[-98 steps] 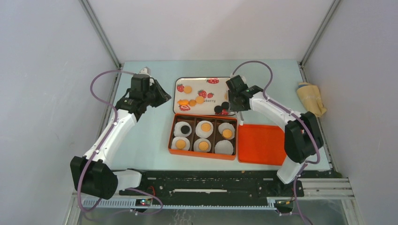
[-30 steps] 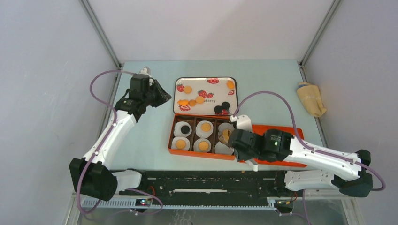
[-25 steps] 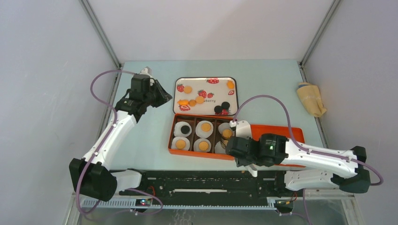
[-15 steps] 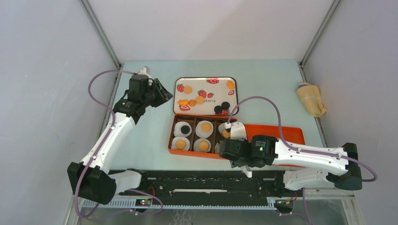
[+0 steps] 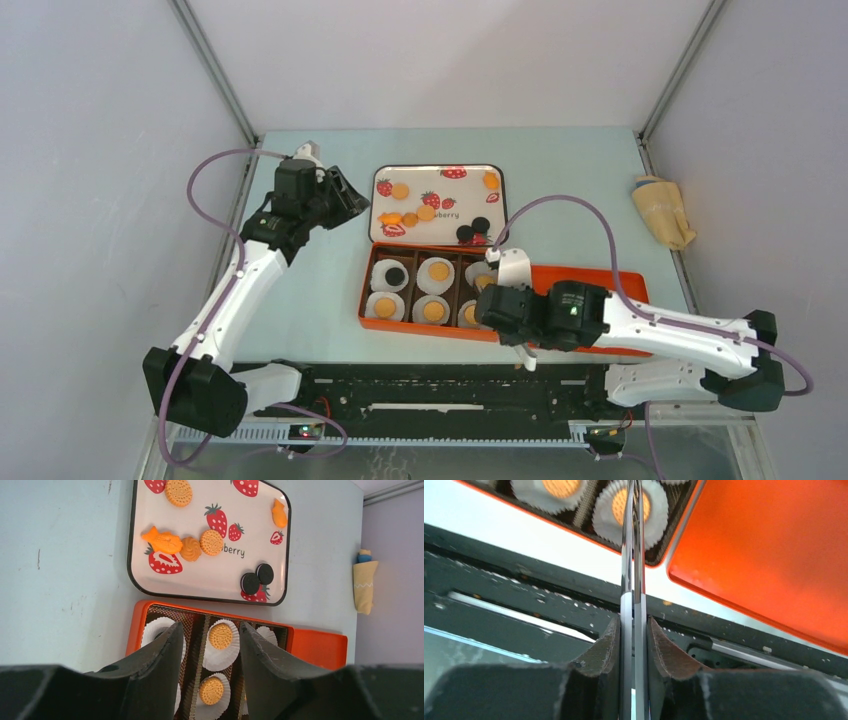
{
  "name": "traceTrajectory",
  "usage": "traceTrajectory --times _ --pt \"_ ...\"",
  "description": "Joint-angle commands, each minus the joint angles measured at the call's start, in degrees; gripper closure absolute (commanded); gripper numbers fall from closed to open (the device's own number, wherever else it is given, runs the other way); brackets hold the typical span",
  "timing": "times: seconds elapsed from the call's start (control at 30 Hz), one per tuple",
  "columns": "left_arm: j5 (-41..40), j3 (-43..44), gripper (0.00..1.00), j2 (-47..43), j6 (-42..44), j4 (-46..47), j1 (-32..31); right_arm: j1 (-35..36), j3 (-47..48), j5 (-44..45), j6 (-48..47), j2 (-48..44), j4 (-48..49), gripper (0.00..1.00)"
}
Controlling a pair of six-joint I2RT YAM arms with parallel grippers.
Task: Pack the cookies
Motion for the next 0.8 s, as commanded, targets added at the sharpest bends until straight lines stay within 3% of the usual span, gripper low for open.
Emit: traceTrajectory --times 0.0,0.13,0.33,0.43,0.53,0.6,0.77 --pt "0.1 1.5 0.5 -0.9 0.9 1.0 -0.4 -4.3 7.8 4.6 -4.3 -2.6 2.5 0.82" --pt "-0.6 1.5 0.51 -0.5 1.0 1.0 -0.4 -12.2 11.7 4.0 -11.2 -2.3 6.9 0.83" --pt "-0.3 1.8 0.61 1.3 1.0 1.0 -0.4 -35.7 13.7 -2.7 -21.8 3.6 18.4 0.83" --pt "-0.4 1.7 0.72 1.9 1.2 1.0 -0.4 -45.8 16.1 -7.0 -26.0 11.7 23.8 0.83" --pt "0.2 1.8 0.91 2.8 1.8 1.4 -0.4 -52.3 22.3 -8.5 -29.5 23.6 25.6 0.83" --pt "0.3 1.9 0.99 3.7 1.7 1.6 -0.4 -54.5 28.6 -9.4 -30.8 33.9 24.8 0.85" --pt "0.6 2.2 1.0 5.7 1.4 2.2 -0.4 -55.3 45.3 -4.7 -34.9 51.1 23.0 0.88"
